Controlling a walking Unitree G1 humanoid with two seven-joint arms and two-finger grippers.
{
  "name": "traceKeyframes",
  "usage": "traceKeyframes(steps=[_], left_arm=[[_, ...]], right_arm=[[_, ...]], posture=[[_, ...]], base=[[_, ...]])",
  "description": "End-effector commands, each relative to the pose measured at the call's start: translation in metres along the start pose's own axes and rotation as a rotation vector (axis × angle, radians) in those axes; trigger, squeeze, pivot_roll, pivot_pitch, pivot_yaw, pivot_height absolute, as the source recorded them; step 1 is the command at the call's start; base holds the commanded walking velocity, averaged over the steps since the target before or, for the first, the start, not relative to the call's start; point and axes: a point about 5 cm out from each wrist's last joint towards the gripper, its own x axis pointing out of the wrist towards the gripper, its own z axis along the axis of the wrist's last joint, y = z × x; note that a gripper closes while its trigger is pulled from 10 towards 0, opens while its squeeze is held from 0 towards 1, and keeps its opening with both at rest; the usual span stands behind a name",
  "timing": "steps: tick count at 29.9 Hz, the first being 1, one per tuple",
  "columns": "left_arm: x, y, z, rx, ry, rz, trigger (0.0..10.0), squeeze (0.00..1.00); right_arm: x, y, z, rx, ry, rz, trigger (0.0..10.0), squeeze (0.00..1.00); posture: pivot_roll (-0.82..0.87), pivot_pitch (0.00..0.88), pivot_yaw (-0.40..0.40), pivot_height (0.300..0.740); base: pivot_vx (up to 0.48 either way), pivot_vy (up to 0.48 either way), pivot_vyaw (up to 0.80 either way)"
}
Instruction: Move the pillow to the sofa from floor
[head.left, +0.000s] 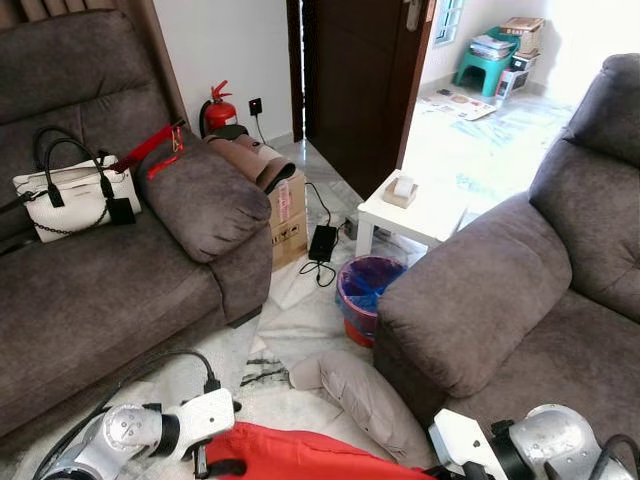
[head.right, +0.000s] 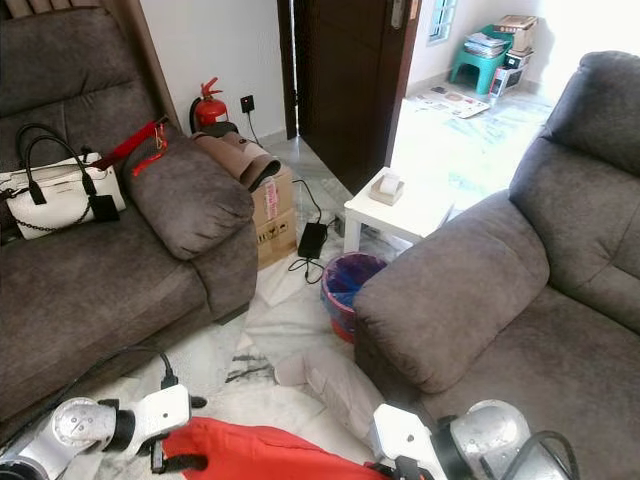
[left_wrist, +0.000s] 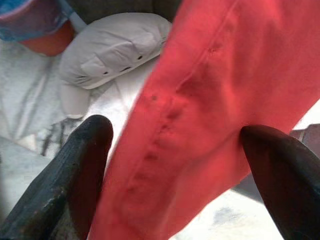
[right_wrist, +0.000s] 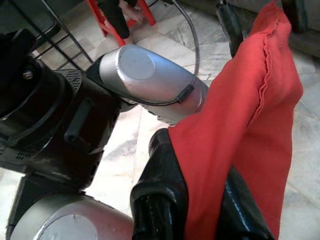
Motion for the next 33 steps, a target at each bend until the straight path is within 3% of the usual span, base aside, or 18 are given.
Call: traceKeyframes(steps=[1, 4, 10, 11, 12, 13, 14, 23, 33], left_arm=[[-0.001, -0.004, -0.007, -0.038, 0.02, -0.001, 10.0, 1.0], [-0.001, -0.003, -0.007, -0.08, -0.003, 0.022, 10.0, 1.0], [0.003, -0.011, -0.015, -0.115, 0.031, 0.026, 10.0, 1.0], [0.003, -0.013, -0.016, -0.118, 0.039, 0.026, 9.8, 0.71], [0.004, -0.014, -0.017, -0.119, 0.043, 0.026, 7.4, 0.2], [0.004, -0.015, -0.018, -0.12, 0.047, 0.027, 7.4, 0.2], [0.004, -0.015, -0.019, -0.123, 0.049, 0.026, 0.0, 0.0], [0.001, -0.022, -0.023, -0.051, 0.089, -0.047, 0.0, 0.0], [0.002, -0.025, -0.024, -0.059, 0.082, -0.041, 0.0, 0.0]], right_arm=[[-0.002, 0.003, 0.018, -0.081, -0.063, 0.033, 10.0, 0.0], [-0.004, 0.009, 0.018, -0.074, -0.063, 0.049, 10.0, 0.0], [-0.006, 0.005, 0.021, -0.068, -0.082, 0.014, 10.0, 0.0], [-0.006, 0.005, 0.02, -0.067, -0.08, 0.015, 10.0, 0.0], [-0.006, 0.004, 0.02, -0.066, -0.079, 0.014, 10.0, 0.0], [-0.006, 0.004, 0.02, -0.064, -0.078, 0.012, 10.0, 0.0], [-0.006, 0.003, 0.02, -0.063, -0.078, 0.011, 10.0, 0.0], [-0.003, -0.002, 0.021, -0.07, -0.086, -0.012, 10.0, 0.0], [0.0, -0.002, 0.018, -0.059, -0.086, -0.01, 10.0, 0.0]], posture=[[0.07, 0.063, 0.018, 0.74], [0.07, 0.065, 0.015, 0.74], [0.07, 0.065, 0.01, 0.74], [0.08, 0.064, 0.007, 0.74], [0.08, 0.066, 0.008, 0.74], [0.08, 0.066, 0.008, 0.74], [0.08, 0.067, 0.006, 0.74], [0.1, 0.082, 0.026, 0.74], [0.12, 0.079, 0.013, 0.74]], base=[[0.0, 0.0, 0.0], [0.0, 0.0, 0.0], [0.0, 0.0, 0.0], [0.0, 0.0, 0.0], [0.0, 0.0, 0.0], [0.0, 0.0, 0.0], [0.0, 0.0, 0.0], [0.0, 0.0, 0.0], [0.0, 0.0, 0.0]])
